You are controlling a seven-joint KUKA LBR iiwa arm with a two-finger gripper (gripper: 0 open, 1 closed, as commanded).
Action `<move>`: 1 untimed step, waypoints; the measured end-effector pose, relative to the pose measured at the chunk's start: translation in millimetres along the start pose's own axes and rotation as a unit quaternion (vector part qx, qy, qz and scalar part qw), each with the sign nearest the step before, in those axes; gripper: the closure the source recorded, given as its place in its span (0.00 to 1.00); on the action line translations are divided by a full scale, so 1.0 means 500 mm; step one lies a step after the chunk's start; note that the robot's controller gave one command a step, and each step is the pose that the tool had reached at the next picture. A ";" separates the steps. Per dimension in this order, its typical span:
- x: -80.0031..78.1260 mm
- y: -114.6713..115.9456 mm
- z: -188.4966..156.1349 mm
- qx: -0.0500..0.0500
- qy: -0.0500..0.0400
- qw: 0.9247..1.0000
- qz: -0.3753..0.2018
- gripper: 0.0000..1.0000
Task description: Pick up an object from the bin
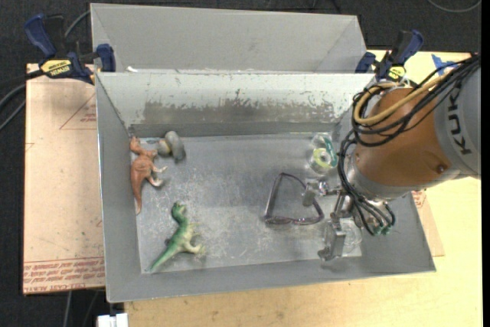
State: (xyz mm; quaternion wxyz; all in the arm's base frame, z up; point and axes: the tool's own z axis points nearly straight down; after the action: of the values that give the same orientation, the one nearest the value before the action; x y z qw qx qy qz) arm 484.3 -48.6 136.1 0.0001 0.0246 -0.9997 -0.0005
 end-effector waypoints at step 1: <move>0.004 0.020 0.043 -0.001 0.000 1.000 0.018 0.00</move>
Offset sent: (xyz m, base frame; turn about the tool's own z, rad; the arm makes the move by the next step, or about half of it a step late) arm 0.0075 0.0078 -0.0661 0.1504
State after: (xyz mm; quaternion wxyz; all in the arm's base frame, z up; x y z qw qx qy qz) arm 481.7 -38.5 114.8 0.0004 0.0071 -1.0000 -0.0011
